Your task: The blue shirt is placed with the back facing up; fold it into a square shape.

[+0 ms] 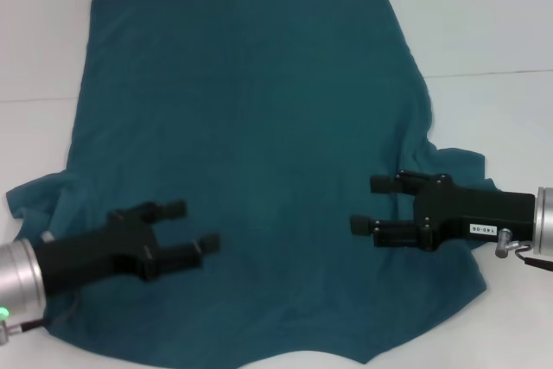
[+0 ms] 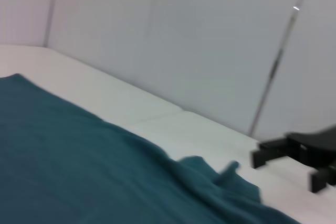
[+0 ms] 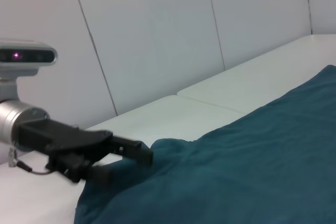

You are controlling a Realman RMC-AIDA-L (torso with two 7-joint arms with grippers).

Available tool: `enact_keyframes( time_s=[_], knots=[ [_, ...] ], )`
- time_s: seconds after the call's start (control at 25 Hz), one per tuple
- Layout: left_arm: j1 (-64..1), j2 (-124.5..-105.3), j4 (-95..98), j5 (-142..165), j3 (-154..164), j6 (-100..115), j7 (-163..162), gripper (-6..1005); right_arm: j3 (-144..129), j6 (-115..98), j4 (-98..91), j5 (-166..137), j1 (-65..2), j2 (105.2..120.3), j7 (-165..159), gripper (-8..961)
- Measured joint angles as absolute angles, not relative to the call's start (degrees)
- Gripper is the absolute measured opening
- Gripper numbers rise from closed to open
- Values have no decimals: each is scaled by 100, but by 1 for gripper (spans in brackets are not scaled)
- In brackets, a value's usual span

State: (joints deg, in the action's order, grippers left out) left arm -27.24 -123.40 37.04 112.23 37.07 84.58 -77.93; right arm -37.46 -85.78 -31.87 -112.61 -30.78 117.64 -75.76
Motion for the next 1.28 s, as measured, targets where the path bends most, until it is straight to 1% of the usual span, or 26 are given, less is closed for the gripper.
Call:
enact_keyframes(
  time_s=[0.24,0.48,0.6,0.92,1.28],
  knots=[
    [-2713,-12339,3968,11121,3026,8086,-8786,885,-3721,-8578,-3177,-11257,-3065,11766,-7576,911],
    [-2623,-12197,4055,11104,2531,7870,-9346,884,-3651,-8578,-3182,-11257,-3052,11771,-7750,911],
    [-2518,-12162,4141,11127,2388,7695,-9534,884,-3607,-8578,-3181,-11257,-3067,11773,-7790,912],
    [-2227,-12157,4340,11266,2173,7426,-9732,884,-3553,-8463,-3143,-11258,-3067,11784,-7804,912],
    [-2163,-12208,4284,11650,2143,6915,-9741,885,-3543,-8425,-3136,-11258,-3071,11784,-7804,911]
  ],
)
